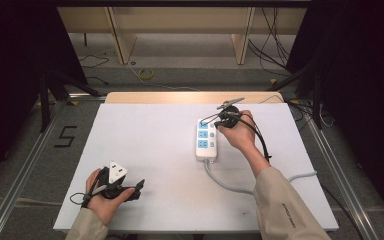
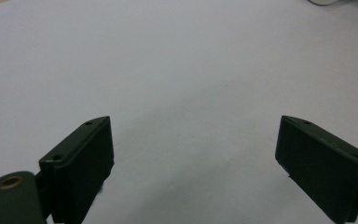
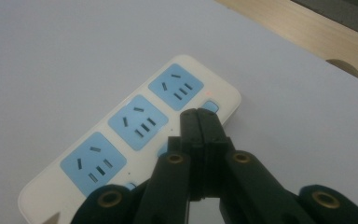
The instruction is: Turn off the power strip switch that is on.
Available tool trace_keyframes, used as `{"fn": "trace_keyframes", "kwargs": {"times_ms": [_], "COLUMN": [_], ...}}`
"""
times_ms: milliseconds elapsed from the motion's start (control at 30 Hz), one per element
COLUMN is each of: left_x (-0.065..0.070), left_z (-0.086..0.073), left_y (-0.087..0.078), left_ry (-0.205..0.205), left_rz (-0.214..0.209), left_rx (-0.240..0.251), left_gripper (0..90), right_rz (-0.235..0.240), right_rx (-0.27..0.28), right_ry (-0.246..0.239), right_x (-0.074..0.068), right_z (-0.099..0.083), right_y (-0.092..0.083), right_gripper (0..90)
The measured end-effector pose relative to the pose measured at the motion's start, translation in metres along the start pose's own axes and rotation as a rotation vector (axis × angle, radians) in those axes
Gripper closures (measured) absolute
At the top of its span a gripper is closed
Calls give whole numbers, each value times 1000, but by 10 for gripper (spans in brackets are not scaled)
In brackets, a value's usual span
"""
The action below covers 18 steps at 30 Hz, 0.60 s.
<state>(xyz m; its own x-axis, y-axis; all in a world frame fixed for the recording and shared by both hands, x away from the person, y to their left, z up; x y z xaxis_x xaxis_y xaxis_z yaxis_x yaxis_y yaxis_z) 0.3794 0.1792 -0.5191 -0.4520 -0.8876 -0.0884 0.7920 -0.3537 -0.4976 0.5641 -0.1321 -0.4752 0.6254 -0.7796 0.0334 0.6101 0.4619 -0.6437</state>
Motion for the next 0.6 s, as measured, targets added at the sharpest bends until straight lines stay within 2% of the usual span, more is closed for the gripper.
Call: {"fn": "trace_keyframes", "kwargs": {"times_ms": [600], "left_x": [0], "left_z": [0], "left_y": [0], "left_ry": [-3], "left_rz": [3], "left_rx": [3], "left_gripper": [113], "right_rz": [1], "right_rx": [-12], "right_ry": [7], "right_x": [0], "right_z": [1], "right_y": [7], "right_gripper": [900]}}
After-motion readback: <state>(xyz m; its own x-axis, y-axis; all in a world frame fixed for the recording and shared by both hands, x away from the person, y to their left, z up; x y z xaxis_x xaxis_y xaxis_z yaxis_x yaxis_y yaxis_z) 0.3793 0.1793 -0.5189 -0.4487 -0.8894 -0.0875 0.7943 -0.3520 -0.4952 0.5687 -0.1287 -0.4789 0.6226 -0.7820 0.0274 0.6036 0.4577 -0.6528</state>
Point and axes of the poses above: each handheld gripper's, and its own axes: y roughly forward along the jaws, z roughly out of its top, x roughly to its right, the point moved 7 cm from there along y, roughly forward along the jaws, and after that the axes turned 8 degrees about x, right-handed, at the moved point
